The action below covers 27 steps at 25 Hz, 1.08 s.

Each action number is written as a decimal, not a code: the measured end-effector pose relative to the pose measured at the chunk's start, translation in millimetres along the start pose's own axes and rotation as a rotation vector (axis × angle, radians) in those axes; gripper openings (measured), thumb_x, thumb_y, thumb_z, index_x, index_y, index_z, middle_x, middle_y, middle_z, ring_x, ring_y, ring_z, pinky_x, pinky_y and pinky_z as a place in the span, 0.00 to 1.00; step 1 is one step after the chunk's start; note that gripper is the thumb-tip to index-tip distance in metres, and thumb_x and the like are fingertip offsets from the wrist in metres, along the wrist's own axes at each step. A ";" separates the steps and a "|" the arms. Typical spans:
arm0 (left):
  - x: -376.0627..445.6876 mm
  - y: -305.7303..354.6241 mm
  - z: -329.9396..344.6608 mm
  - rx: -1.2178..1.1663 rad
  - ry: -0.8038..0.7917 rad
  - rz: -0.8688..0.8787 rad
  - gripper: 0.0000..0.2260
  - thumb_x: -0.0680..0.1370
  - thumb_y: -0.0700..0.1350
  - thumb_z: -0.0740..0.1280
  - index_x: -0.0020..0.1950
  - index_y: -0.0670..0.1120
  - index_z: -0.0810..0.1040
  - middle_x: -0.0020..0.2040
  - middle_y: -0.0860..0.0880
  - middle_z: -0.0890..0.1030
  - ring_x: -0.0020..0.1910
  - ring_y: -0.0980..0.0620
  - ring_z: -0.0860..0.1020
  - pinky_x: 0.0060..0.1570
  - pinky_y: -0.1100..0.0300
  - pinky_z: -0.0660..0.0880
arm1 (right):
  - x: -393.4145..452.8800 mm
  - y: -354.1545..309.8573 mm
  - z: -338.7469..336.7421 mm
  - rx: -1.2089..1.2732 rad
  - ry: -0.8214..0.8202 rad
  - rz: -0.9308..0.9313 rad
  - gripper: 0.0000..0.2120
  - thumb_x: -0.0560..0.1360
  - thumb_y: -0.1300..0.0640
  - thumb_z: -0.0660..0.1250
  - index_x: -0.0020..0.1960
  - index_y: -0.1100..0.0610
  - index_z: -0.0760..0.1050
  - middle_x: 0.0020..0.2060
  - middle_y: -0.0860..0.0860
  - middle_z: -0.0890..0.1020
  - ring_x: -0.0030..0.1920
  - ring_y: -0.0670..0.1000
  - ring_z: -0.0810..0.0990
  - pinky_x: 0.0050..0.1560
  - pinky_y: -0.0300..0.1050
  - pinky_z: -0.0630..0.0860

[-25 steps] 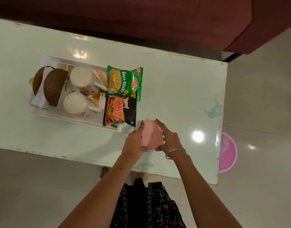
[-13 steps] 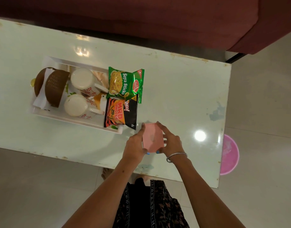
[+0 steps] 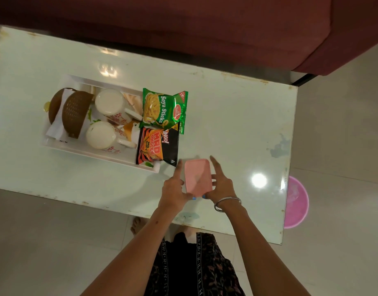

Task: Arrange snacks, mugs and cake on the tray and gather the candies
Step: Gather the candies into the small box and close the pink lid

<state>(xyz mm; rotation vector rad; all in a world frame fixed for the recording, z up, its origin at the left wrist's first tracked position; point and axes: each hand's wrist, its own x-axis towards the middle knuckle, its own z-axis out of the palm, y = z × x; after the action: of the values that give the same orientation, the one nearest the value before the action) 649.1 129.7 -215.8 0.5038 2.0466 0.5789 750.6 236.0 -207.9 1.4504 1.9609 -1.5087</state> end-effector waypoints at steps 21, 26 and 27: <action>-11.3 0.7 -1.1 -0.602 0.217 -0.255 0.18 0.76 0.30 0.54 0.63 0.39 0.72 0.59 0.40 0.78 0.58 0.46 0.77 0.64 0.48 0.72 | 29.9 -27.3 13.0 0.394 0.437 0.237 0.11 0.71 0.64 0.68 0.53 0.62 0.80 0.46 0.61 0.84 0.46 0.59 0.83 0.56 0.51 0.78; -12.9 -16.9 -10.3 -0.665 0.228 -0.302 0.18 0.75 0.30 0.53 0.62 0.38 0.72 0.57 0.37 0.79 0.58 0.43 0.77 0.64 0.46 0.72 | 52.9 -48.5 15.2 0.352 0.437 0.213 0.11 0.72 0.63 0.68 0.54 0.62 0.80 0.48 0.60 0.84 0.49 0.59 0.83 0.57 0.51 0.78; -13.4 -20.1 -11.7 -0.676 0.229 -0.311 0.18 0.75 0.30 0.53 0.62 0.38 0.72 0.57 0.38 0.79 0.58 0.43 0.77 0.64 0.46 0.72 | 56.0 -50.2 15.9 0.339 0.441 0.212 0.11 0.72 0.62 0.68 0.54 0.62 0.80 0.48 0.60 0.84 0.49 0.59 0.83 0.58 0.51 0.77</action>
<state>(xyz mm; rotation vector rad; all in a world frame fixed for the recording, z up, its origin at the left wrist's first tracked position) 643.1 103.6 -213.1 -0.2850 1.9269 1.1062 678.2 255.0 -225.6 2.2194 1.7405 -1.5806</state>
